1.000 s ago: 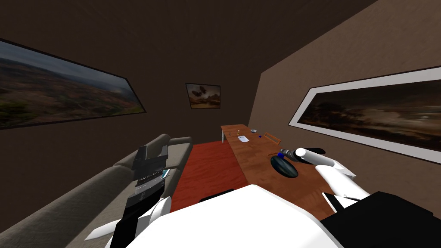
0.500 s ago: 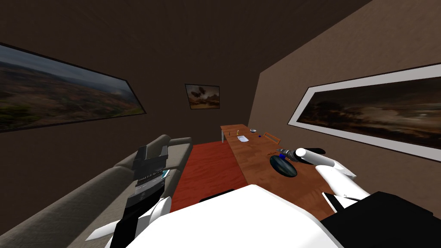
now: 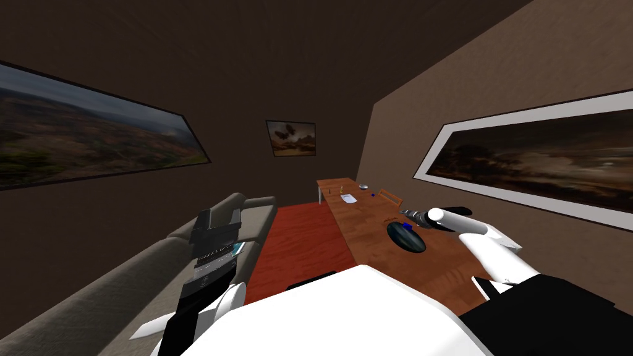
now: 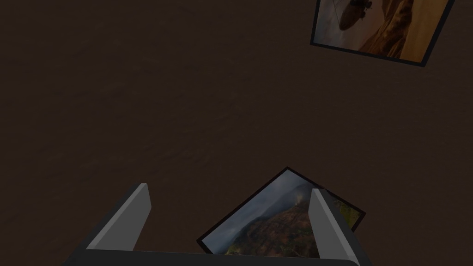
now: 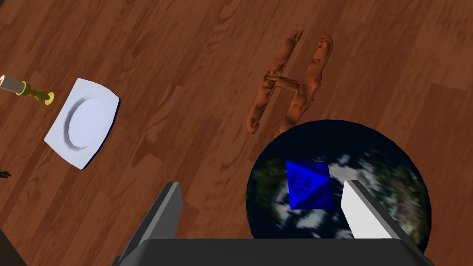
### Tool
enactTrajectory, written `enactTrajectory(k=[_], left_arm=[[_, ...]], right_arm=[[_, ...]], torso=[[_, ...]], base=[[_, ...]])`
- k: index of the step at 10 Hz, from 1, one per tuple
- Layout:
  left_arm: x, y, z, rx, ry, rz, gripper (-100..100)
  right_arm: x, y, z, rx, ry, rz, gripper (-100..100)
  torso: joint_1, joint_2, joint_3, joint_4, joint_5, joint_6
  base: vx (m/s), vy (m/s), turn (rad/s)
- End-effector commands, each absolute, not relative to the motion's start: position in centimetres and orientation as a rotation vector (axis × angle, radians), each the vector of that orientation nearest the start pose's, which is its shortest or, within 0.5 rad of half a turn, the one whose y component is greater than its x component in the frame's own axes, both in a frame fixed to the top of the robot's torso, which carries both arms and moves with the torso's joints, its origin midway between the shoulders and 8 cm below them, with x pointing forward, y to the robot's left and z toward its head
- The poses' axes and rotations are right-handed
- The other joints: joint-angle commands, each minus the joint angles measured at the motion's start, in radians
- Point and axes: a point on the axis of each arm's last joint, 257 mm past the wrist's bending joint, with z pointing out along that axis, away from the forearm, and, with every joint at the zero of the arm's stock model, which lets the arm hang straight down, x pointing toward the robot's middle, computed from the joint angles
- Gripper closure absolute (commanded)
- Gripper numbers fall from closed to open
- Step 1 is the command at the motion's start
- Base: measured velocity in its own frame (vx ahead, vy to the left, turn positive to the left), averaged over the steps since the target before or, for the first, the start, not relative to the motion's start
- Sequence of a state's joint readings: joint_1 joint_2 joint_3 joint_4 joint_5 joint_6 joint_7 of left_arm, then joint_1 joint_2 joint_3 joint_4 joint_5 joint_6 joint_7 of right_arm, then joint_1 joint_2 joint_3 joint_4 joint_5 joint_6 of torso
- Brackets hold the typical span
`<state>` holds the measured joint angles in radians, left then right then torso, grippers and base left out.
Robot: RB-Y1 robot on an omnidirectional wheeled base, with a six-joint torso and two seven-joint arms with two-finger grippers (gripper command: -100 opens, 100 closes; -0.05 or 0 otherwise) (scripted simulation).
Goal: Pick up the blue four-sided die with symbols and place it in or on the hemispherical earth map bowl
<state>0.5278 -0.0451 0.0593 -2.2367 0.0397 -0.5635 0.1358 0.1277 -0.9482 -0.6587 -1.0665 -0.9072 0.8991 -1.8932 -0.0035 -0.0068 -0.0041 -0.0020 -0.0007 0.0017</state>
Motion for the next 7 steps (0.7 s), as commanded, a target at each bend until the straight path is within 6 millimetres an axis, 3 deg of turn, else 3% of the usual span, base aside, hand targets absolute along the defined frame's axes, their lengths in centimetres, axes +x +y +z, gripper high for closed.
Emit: enactTrajectory(k=[1,3,4,7], left_arm=[[33.25,31.18,0.90,-0.756,0.506,-1.377,0],[33.25,31.18,0.90,-0.756,0.506,-1.377,0],[33.25,31.18,0.90,-0.756,0.506,-1.377,0],[33.25,31.18,0.90,-0.756,0.506,-1.377,0]], right_arm=[[29.16,-77.59,-23.92,-2.478,1.679,-1.178,-100],[29.26,-77.61,-23.79,-2.478,1.678,-1.180,-100],[29.28,-77.62,-23.72,-2.477,1.679,-1.178,0],[29.27,-77.62,-23.73,-2.477,1.679,-1.179,0]], torso=[[0.000,0.000,0.000,0.000,0.000,0.000],[0.000,-0.001,0.000,0.000,0.000,0.000],[-0.001,-0.002,-0.001,0.000,0.000,0.000],[-0.002,-0.003,-0.002,-0.001,-0.001,0.000]], base=[[-0.039,0.025,0.007],[-0.020,0.017,0.003],[0.000,0.000,0.000],[0.000,0.000,0.000]])
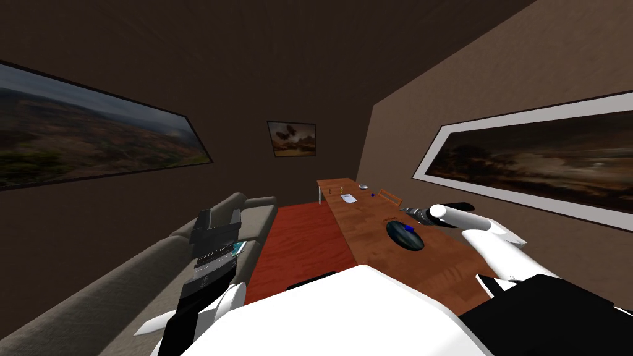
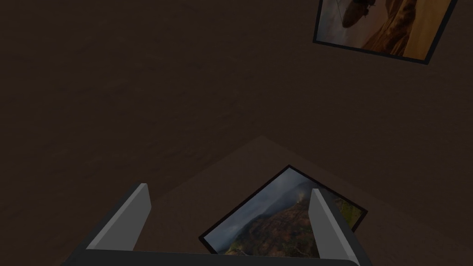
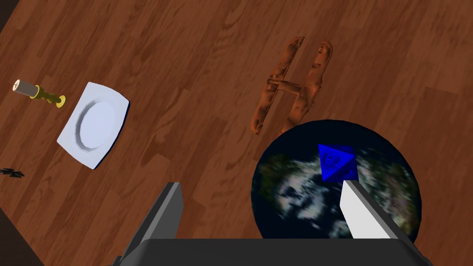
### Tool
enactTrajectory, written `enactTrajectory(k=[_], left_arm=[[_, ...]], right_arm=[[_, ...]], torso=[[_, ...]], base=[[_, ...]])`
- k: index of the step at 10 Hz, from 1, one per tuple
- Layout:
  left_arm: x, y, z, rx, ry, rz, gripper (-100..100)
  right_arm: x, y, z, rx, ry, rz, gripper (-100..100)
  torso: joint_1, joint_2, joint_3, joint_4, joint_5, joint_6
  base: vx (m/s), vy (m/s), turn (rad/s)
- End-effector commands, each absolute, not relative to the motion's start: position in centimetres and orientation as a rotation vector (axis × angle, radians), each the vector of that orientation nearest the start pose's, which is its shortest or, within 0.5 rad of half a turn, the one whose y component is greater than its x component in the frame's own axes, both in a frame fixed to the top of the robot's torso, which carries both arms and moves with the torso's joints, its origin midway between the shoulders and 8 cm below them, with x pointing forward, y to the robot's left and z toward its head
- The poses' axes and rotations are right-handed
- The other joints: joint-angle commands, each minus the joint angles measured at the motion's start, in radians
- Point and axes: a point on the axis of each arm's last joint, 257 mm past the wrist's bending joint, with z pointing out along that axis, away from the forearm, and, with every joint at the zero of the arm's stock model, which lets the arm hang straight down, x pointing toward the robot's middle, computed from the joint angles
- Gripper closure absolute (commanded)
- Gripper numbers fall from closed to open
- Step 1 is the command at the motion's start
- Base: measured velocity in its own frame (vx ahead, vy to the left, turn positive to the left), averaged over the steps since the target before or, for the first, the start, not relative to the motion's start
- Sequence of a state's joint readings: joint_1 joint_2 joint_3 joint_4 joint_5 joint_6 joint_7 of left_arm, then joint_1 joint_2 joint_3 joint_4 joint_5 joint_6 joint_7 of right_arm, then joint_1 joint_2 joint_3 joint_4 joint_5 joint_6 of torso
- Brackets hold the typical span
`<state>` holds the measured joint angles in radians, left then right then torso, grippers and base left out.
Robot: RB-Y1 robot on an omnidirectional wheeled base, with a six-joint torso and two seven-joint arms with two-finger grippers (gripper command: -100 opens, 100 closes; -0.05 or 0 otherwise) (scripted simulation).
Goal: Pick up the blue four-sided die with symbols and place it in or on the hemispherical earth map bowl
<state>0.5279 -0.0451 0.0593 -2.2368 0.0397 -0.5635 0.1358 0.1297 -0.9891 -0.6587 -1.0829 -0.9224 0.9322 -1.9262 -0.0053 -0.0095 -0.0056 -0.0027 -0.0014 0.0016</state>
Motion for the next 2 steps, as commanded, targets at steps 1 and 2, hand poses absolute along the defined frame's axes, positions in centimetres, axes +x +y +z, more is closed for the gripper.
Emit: enactTrajectory(k=[1,2], left_arm=[[33.25,31.18,0.90,-0.756,0.506,-1.377,0],[33.25,31.18,0.90,-0.756,0.506,-1.377,0]], right_arm=[[29.27,-77.62,-23.73,-2.477,1.679,-1.179,0],[29.27,-77.62,-23.73,-2.477,1.679,-1.179,0]], torso=[[0.000,0.000,0.000,0.000,0.000,0.000],[0.000,0.000,0.000,0.000,0.000,0.000]], base=[[0.000,0.000,0.000],[0.000,0.000,0.000]])
